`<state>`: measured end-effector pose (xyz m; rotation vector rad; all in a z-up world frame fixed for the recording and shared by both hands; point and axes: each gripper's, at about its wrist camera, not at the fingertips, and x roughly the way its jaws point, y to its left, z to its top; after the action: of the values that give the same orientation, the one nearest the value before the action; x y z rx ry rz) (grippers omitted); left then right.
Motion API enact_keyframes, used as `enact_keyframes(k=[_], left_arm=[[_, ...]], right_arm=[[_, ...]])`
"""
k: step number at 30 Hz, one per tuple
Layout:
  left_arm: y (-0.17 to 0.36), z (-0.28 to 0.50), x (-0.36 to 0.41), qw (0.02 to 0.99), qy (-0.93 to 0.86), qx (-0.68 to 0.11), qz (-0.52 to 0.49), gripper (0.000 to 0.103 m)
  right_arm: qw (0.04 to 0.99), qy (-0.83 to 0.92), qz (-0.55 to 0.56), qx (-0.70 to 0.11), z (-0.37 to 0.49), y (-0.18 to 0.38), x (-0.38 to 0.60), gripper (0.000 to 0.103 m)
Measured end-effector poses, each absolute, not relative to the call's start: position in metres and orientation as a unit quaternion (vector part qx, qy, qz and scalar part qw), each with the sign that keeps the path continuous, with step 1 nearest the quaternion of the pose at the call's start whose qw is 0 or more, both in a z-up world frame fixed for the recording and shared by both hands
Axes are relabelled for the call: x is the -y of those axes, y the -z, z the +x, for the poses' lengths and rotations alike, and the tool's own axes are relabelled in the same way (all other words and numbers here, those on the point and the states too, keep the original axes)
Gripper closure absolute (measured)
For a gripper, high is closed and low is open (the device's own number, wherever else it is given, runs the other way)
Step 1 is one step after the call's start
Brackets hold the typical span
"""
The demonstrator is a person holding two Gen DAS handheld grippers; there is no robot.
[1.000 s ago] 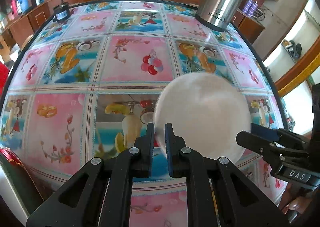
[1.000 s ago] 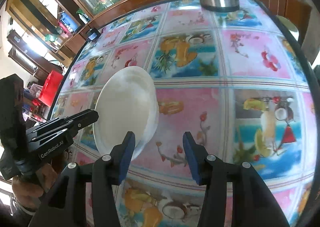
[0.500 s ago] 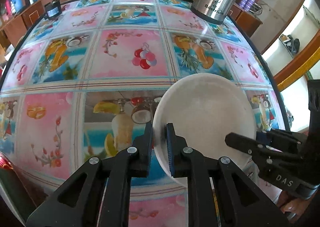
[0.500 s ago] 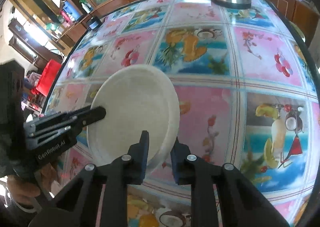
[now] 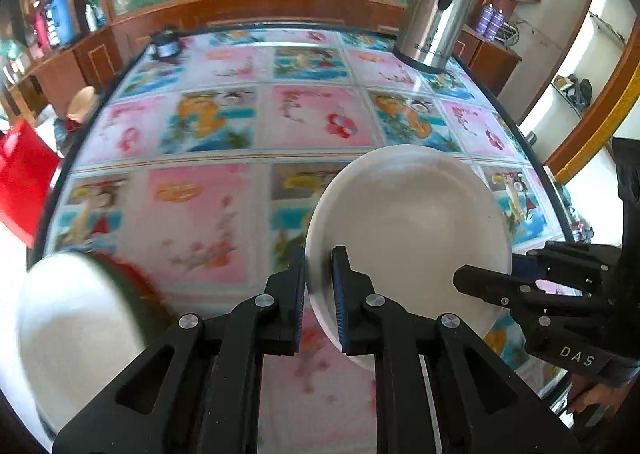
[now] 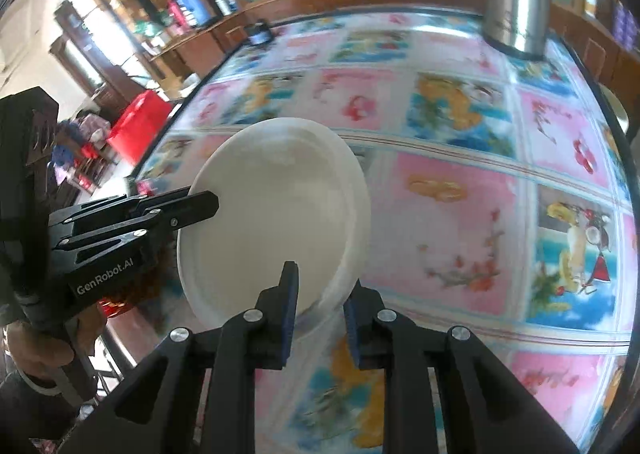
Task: Organize plates and bowls
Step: 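Carry the small white plate with both grippers over the dish stack, then lower the small white plate onto the stack and open both grippers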
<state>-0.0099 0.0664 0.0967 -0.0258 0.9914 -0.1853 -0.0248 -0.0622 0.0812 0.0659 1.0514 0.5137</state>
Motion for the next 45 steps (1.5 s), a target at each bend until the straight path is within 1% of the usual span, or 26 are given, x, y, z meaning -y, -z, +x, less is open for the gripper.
enact_keyframes(k=[12,20,36,45], left_arm=[[-0.122,-0.06,-0.156,0.893,0.044,-0.448,-0.015,0.09],[-0.131,-0.072,-0.197,0.896,0.035,-0.443,0.0,0.09],[-0.105,-0.069,-0.254,0.882,0.032,-0.471,-0.004,0.089],[-0.092,-0.066,-0.258,0.875,0.035,-0.483,-0.006,0.089]], right_arm=[[0.823,-0.304,-0.024,-0.48,-0.044,-0.099,-0.031,0.08],[0.817,-0.32,-0.047,-0.478,-0.053,-0.106,-0.075,0.078],[0.789,-0.332,-0.085,-0.51,-0.055,-0.086,-0.144,0.074],[0.779,-0.334,-0.087,-0.523,-0.054,-0.078,-0.151,0.07]])
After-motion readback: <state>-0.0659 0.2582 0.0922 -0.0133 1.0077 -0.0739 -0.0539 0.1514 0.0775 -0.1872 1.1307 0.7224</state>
